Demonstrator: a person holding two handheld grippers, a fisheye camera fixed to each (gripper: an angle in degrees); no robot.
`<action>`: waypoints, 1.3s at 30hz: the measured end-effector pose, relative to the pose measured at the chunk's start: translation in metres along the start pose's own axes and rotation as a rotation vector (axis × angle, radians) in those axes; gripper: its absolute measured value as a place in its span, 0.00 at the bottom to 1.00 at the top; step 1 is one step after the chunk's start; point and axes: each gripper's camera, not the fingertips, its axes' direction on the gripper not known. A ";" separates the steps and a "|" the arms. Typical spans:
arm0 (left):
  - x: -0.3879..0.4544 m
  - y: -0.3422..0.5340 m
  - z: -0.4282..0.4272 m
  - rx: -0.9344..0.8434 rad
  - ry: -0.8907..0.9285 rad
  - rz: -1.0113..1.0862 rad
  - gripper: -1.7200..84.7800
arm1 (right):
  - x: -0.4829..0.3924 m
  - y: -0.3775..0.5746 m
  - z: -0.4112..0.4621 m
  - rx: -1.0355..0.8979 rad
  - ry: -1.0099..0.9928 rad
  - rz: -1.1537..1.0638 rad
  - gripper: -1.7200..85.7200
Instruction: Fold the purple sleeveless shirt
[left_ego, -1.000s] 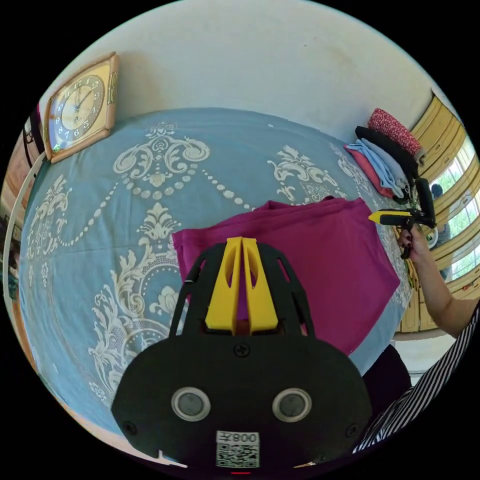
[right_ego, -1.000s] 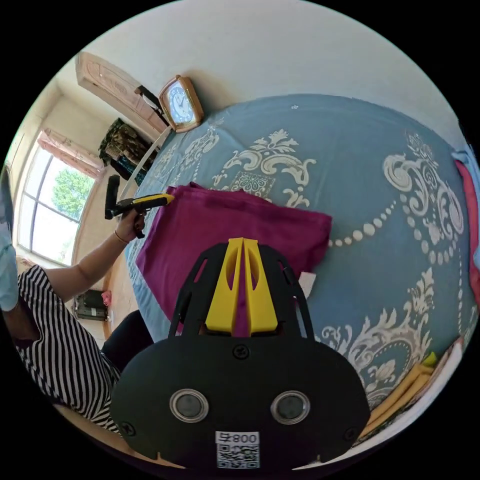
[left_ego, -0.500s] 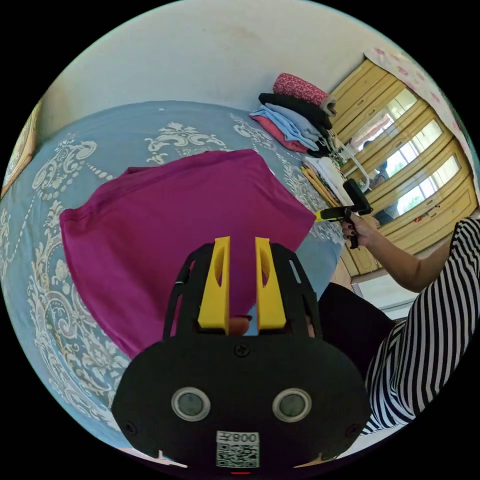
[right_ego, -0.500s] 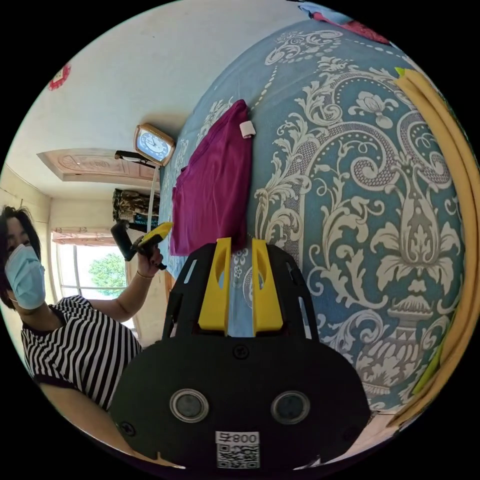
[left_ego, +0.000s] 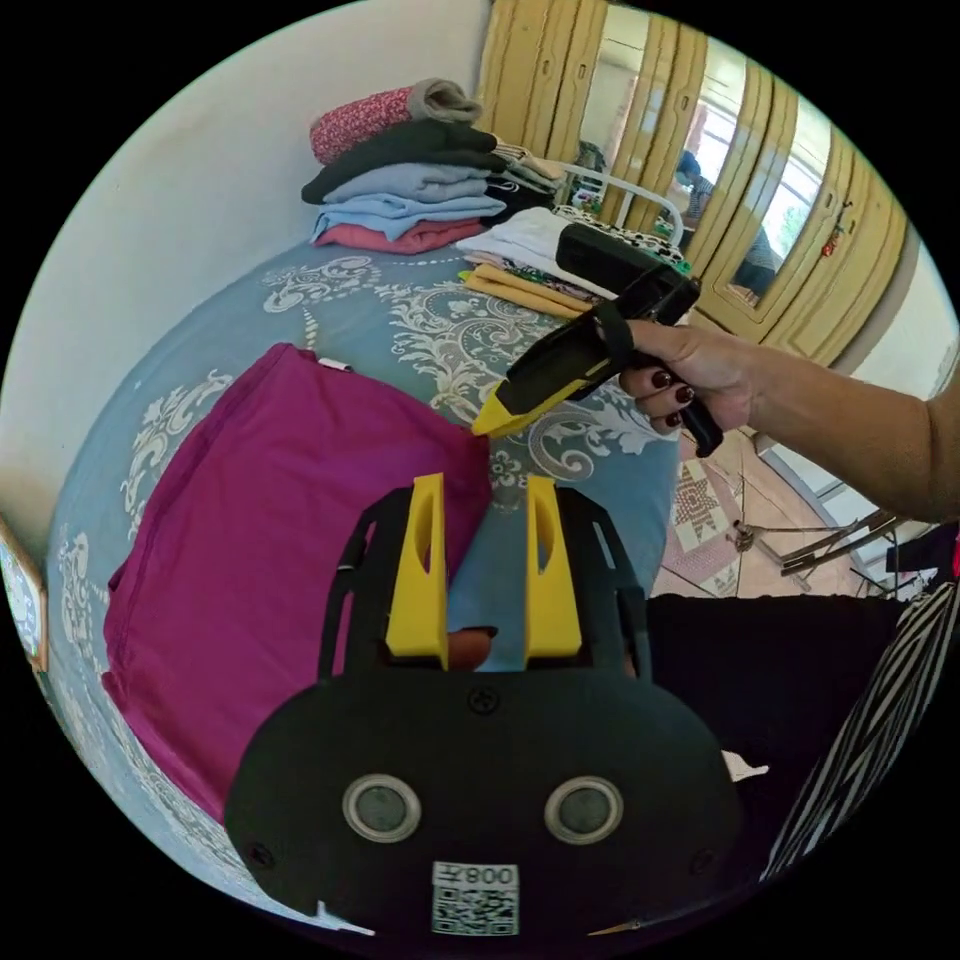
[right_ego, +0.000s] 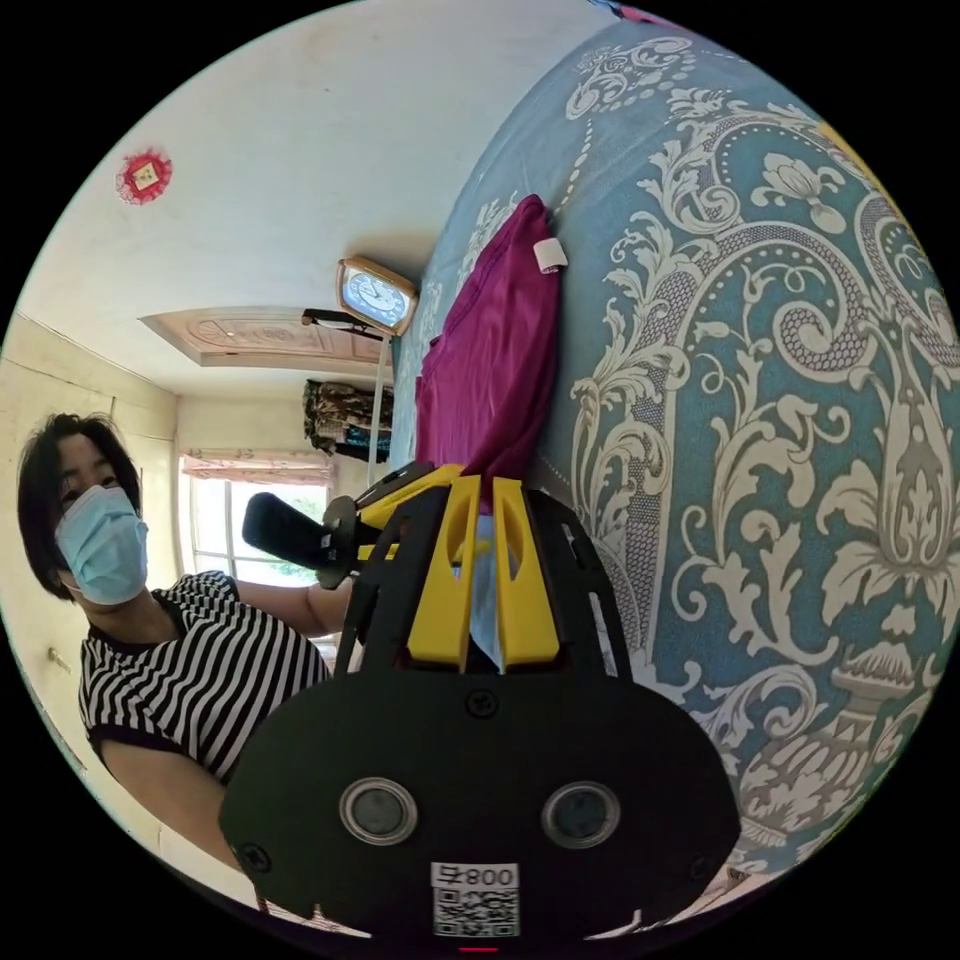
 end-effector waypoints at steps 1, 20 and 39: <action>0.011 -0.002 0.012 -0.021 -0.063 0.020 0.14 | 0.000 0.000 -0.002 -0.003 -0.013 -0.008 0.04; 0.039 0.047 0.054 0.119 -0.035 -0.205 0.05 | 0.029 -0.066 -0.010 0.110 0.056 0.055 0.12; 0.054 0.086 0.049 0.139 0.016 -0.217 0.05 | 0.013 -0.169 0.077 0.057 0.104 0.030 0.06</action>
